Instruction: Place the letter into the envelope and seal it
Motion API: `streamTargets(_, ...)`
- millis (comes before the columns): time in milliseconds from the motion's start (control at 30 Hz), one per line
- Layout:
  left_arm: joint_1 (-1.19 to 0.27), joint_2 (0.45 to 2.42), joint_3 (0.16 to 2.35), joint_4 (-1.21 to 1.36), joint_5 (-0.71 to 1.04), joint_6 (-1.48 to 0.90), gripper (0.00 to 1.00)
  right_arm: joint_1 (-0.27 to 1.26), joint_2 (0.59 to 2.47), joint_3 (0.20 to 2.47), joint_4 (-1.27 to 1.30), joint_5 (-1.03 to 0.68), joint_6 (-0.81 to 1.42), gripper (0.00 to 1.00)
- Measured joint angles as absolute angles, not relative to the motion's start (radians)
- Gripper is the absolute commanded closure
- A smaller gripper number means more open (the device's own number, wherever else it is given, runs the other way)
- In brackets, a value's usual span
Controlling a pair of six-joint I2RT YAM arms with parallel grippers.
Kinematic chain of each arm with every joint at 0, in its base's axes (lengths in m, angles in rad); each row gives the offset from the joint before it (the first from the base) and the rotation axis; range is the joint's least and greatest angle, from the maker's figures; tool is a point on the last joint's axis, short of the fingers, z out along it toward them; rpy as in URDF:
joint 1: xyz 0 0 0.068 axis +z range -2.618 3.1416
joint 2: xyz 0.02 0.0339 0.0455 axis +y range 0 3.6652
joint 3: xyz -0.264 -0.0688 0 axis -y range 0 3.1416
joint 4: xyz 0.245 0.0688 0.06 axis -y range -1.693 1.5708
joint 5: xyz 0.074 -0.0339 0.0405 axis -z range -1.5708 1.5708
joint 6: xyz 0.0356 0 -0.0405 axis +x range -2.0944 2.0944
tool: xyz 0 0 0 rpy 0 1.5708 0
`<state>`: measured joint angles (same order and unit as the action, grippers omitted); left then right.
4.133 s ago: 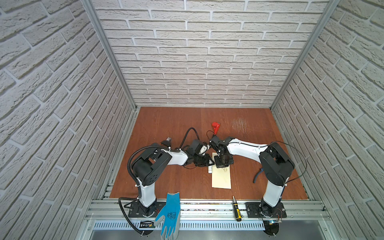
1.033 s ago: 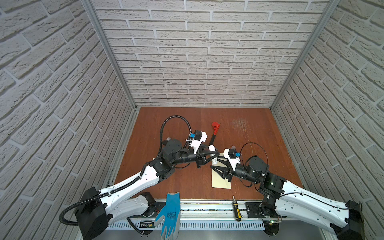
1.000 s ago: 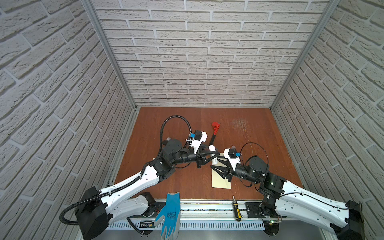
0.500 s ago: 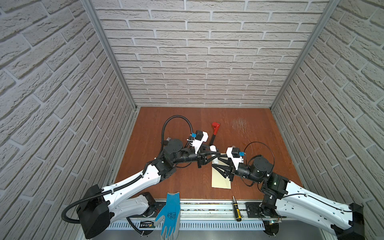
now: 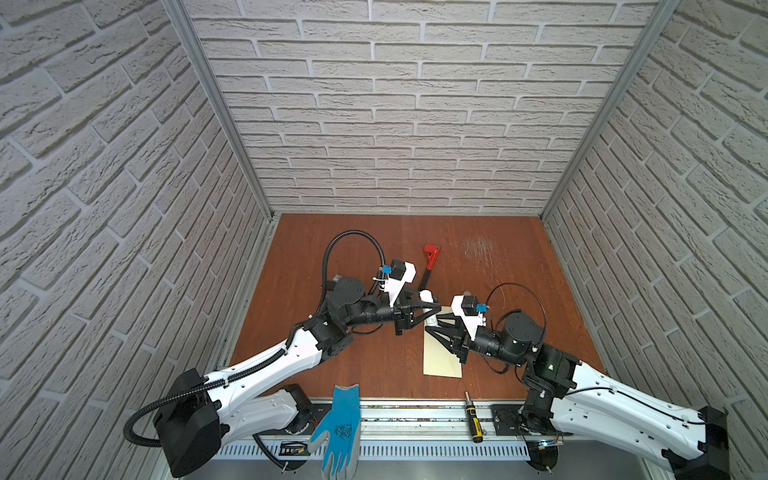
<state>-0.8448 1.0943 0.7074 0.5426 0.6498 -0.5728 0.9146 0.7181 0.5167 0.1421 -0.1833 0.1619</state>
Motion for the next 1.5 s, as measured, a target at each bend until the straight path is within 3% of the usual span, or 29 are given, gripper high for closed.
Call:
streamTargets(400, -0.847, 1.135, 0.698, 0.600, 0.650, -0.598, 1.00, 0.912, 0.721, 0.521, 0.116, -0.150, 0.160, 0.77)
streamTargets(633, -0.885, 1.136, 0.698, 0.572, 0.501, -0.551, 1.00, 0.916, 0.749, 0.521, 0.132, -0.073, 0.165, 0.80)
streamTargets(867, -0.927, 1.112, 0.672, 0.555, 0.272, -0.542, 1.00, 1.041, 0.811, 0.516, 0.197, 0.222, 0.114, 0.82)
streamTargets(1100, -0.963, 1.125, 0.648, 0.606, 0.062, -0.537, 1.00, 1.201, 1.005, 0.516, 0.433, 0.649, -0.012, 0.80)
streamTargets(1300, -0.979, 1.159, 0.635, 0.662, -0.047, -0.533, 1.00, 1.258, 1.195, 0.526, 0.665, 0.884, -0.107, 0.67)
streamTargets(1500, -0.978, 1.146, 0.619, 0.638, -0.087, -0.509, 1.00, 1.323, 1.270, 0.555, 0.737, 0.911, -0.171, 0.47)
